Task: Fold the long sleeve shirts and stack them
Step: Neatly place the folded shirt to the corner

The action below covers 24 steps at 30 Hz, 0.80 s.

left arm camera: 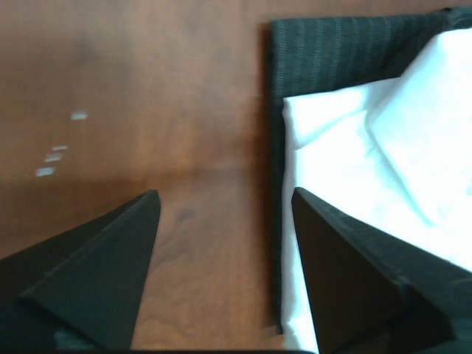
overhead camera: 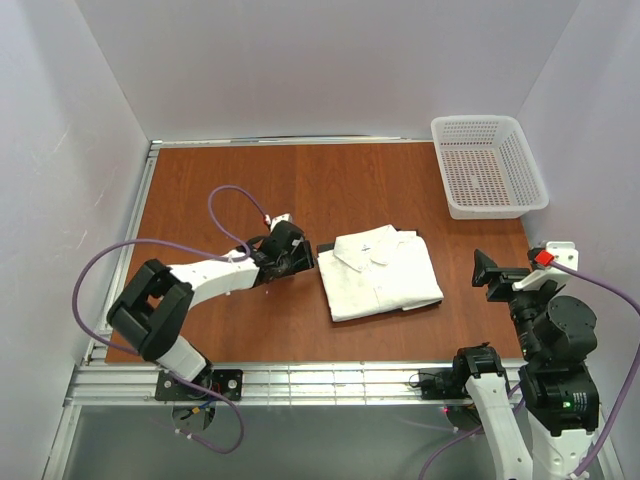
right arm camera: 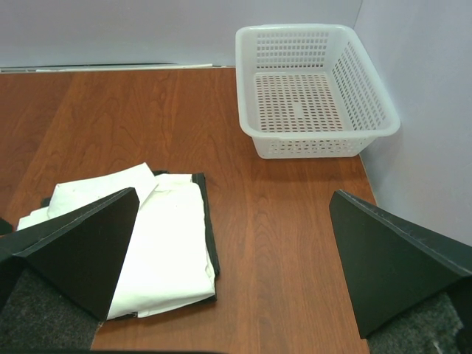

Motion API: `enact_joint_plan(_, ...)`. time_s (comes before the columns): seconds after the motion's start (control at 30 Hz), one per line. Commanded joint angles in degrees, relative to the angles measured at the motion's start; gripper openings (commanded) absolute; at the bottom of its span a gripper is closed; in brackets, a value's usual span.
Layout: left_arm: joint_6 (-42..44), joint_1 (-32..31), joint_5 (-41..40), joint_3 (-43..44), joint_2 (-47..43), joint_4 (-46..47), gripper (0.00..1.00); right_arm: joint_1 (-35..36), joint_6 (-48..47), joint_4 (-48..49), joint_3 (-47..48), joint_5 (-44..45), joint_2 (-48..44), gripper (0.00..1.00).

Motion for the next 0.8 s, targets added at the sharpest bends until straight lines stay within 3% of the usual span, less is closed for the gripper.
enact_joint_plan(0.0, -1.45, 0.13, 10.36, 2.45, 3.58, 5.28, 0.64, 0.39, -0.66, 0.52, 2.29, -1.07, 0.63, 0.98)
enact_joint_plan(0.17, -4.61, -2.41, 15.19, 2.72, 9.55, 10.46, 0.54, 0.31, -0.58, 0.52, 2.73, -1.51, 0.9, 0.99)
enact_joint_plan(0.3, -6.46, -7.32, 16.78, 6.13, 14.92, 12.49, 0.43, 0.31, -0.58, 0.7, 3.17, -2.03, 1.51, 0.98)
enact_joint_plan(0.37, -7.51, -9.0, 17.31, 7.54, 17.03, 14.59, 0.31, 0.31, -0.66, 0.7, 3.52, -2.12, 1.69, 0.99)
enact_joint_plan(0.47, -9.44, -12.08, 18.72, 11.32, 21.6, 16.18, 0.27, 0.31, -0.49, 0.79, 4.04, -2.38, 2.04, 0.98)
enact_joint_plan(0.6, -12.08, -15.07, 20.21, 16.15, 26.44, 19.25, 0.26, 0.31, -0.23, 0.87, 3.87, -3.52, 2.56, 0.99)
enact_joint_plan(0.77, -9.01, -17.62, 20.04, 26.35, 33.12, 17.68, 0.27, 0.39, -0.05, 0.35, 3.61, -6.86, 4.85, 0.99)
